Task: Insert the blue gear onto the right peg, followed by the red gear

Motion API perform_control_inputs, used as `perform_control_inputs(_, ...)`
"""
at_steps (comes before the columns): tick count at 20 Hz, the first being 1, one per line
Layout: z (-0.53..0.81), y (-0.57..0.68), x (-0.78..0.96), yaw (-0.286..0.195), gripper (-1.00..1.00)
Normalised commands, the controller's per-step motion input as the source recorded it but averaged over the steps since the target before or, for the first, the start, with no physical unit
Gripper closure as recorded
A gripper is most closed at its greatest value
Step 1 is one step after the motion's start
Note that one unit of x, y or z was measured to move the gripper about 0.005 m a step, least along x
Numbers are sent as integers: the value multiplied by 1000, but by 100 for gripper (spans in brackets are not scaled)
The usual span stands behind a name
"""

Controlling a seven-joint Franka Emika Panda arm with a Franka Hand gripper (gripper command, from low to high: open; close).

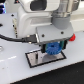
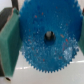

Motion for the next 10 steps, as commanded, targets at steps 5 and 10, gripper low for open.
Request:
perform_control_inputs(5, -212, -32, 157, 0, 100)
perform_control_inputs(10, -195, 8, 120, 0, 100)
